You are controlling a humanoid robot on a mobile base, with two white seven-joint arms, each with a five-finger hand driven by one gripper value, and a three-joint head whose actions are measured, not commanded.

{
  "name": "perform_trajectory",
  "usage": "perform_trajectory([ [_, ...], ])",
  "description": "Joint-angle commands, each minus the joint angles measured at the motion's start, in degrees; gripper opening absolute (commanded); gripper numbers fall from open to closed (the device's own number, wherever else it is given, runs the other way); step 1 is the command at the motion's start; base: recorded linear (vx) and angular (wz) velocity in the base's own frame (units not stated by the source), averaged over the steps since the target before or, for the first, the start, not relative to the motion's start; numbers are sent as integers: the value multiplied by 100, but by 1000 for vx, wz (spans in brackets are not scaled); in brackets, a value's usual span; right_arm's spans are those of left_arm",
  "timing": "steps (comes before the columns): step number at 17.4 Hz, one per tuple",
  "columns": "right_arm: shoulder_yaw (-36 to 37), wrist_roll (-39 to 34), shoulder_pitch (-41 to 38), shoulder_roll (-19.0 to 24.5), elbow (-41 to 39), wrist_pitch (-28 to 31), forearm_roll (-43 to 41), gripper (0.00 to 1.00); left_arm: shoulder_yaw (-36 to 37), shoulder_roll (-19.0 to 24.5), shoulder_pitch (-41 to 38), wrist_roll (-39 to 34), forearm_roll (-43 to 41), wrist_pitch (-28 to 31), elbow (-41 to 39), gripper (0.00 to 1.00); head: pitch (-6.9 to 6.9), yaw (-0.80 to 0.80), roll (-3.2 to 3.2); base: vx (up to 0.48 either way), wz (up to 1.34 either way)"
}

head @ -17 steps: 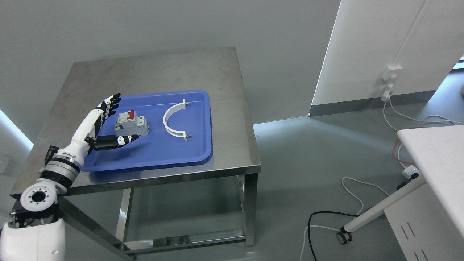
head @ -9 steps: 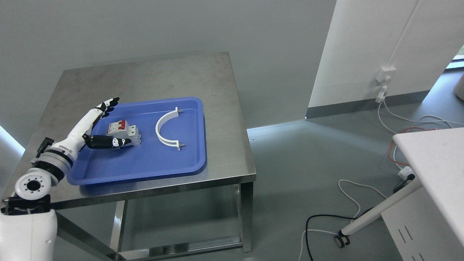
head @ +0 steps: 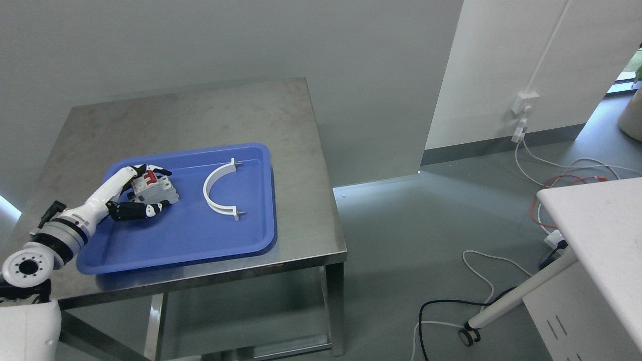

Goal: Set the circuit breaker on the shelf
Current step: 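Close the left hand fingers around the circuit breaker, then lift the circuit breaker up out of the tray with the left hand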

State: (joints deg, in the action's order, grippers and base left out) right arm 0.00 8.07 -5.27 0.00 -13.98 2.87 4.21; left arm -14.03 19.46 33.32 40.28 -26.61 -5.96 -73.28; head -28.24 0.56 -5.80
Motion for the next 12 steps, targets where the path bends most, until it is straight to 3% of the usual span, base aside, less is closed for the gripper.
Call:
perform_trajectory([
  [1, -114, -25, 0, -100, 0, 170, 1, 100, -1231, -713, 225, -29, 322, -825, 129, 1, 0, 0, 0, 41, -44],
  [3, -114, -25, 0, -100, 0, 170, 1, 100, -1601, -1468, 543, -413, 595, -1204, 112, 0, 0, 0, 0, 34, -32],
  [4, -114, -33, 0, -100, 0, 170, 1, 100, -1655, -1576, 596, -572, 639, -1319, 103, 0, 0, 0, 0, 26, -21],
  [6, -114, -25, 0, -100, 0, 170, 1, 100, -1673, -1682, 762, -906, 1111, -1425, 94, 1, 0, 0, 0, 32, -21],
  [8, -114, -25, 0, -100, 0, 161, 1, 100, -1673, -1846, 772, -1799, 1500, -1434, -63, 3, 0, 0, 0, -35, -10],
  [10, -114, -33, 0, -100, 0, 170, 1, 100, -1673, -1846, 589, -2592, 1518, -1443, -352, 3, 0, 0, 0, -76, 4],
  [12, -114, -25, 0, -100, 0, 170, 1, 100, -1568, -1846, 220, -2806, 1545, -1513, -652, 3, 0, 0, 0, -121, -17],
])
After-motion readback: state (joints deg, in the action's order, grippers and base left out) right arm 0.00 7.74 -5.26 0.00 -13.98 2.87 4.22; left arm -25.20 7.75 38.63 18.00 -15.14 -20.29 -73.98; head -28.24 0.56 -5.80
